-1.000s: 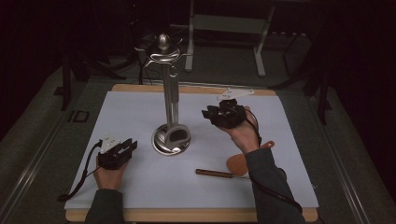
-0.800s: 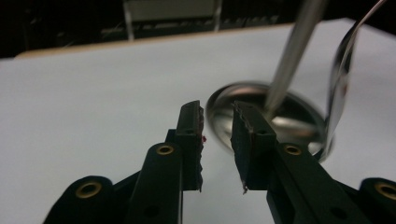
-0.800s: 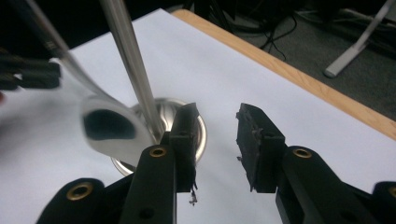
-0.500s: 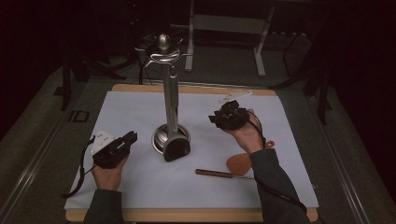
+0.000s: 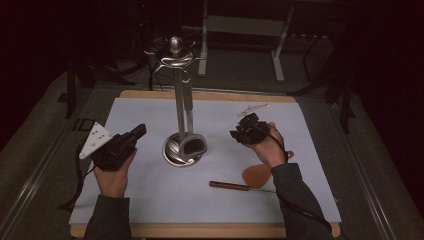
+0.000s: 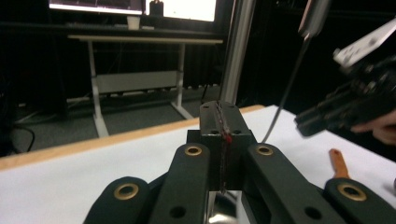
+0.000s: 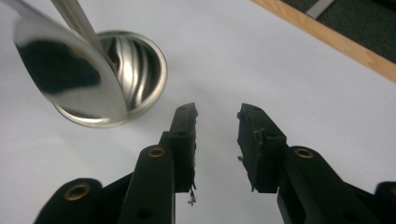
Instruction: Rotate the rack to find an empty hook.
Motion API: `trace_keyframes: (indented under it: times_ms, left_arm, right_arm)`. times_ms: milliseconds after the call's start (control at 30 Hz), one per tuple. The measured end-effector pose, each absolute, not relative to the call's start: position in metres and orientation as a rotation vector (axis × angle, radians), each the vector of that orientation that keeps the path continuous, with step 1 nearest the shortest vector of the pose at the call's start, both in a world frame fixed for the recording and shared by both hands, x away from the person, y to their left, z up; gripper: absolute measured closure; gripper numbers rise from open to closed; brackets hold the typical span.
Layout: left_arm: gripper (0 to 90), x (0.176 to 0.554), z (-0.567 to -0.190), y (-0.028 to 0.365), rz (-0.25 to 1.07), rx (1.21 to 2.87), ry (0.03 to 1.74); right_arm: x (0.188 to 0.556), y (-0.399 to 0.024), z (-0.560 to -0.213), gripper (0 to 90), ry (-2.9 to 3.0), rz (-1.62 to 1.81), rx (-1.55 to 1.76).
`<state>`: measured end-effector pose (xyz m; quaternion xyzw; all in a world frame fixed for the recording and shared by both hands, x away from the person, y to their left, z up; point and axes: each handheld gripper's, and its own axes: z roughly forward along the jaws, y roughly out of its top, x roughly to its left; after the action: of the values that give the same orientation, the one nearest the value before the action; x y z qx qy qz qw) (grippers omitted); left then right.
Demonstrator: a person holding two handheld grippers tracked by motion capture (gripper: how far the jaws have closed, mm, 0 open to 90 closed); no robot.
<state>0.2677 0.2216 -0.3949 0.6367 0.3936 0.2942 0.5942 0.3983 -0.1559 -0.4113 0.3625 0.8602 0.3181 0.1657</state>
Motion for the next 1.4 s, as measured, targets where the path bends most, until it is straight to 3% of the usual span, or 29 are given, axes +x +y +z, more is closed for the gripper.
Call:
trace_keyframes:
  times_ms: [1400]
  left_arm:
    - [89.9,0.281,-0.274,0.175,0.817,1.371,0.672]
  right_arm:
    - [0.403,-0.167,-0.442,64.2,2.479,0.818,1.098]
